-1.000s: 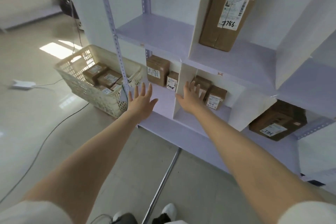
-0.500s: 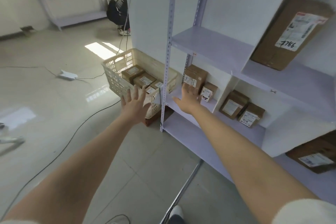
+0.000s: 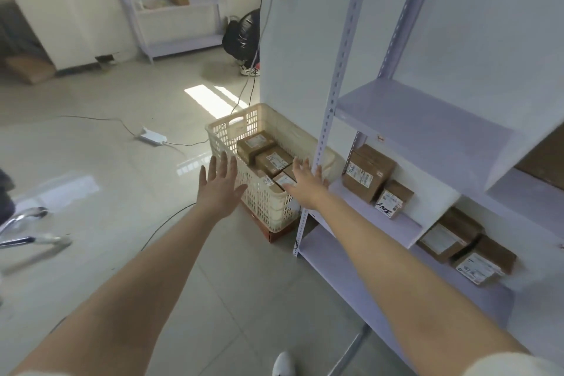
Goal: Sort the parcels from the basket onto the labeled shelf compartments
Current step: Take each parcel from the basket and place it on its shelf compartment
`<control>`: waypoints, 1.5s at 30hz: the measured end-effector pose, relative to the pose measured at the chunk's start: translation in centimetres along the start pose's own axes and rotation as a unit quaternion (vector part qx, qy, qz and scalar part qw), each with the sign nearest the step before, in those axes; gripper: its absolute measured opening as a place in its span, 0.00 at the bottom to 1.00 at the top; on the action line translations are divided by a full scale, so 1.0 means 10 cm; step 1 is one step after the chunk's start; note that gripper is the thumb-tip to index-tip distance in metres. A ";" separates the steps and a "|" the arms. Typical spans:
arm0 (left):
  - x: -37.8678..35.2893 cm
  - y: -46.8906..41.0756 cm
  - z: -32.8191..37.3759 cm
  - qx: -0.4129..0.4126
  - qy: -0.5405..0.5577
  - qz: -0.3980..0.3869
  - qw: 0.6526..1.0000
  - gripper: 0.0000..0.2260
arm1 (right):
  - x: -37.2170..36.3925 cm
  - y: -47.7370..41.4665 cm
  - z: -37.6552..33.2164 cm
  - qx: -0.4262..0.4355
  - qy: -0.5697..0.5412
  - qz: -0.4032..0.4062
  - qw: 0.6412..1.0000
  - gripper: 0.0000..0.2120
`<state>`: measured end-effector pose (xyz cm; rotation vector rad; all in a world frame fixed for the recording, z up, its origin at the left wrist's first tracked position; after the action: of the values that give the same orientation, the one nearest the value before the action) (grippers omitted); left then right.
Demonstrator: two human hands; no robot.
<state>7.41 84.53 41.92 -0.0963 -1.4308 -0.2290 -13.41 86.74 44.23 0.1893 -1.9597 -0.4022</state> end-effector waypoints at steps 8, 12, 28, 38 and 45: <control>-0.04 -0.75 -0.32 0.065 -0.024 -0.012 0.998 0.32 | 0.11 -1.07 -0.11 0.043 0.020 -0.064 0.997 0.39; -0.04 -1.13 -0.63 0.101 -0.020 -0.023 0.994 0.33 | 0.07 -1.57 -0.31 0.059 0.041 -0.095 0.993 0.40; -0.22 -3.77 -2.03 0.070 -0.016 -0.045 0.996 0.35 | 0.22 -4.26 -1.05 -0.058 0.017 -0.135 0.989 0.35; -0.37 -5.48 -2.06 -0.015 -0.033 -0.126 0.991 0.35 | 0.41 -5.54 -0.74 -0.177 -0.046 -0.172 0.968 0.36; -0.46 -6.32 -2.02 -0.063 -0.020 -0.115 0.991 0.38 | 0.39 -6.11 -0.62 -0.230 -0.135 -0.177 0.947 0.37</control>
<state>12.92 19.34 30.05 -0.0392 -1.4666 -0.5109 -12.39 27.53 27.64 0.1901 -2.0365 -1.1581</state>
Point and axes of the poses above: each hand's wrist, its own y-axis away from the middle knuckle, its own x-axis out of the back of the hand, z = x × y, the point moved 1 cm from there along -y, towards the middle knuckle, and after that the axes turned 1 degree about -y, right-handed, at the moved point
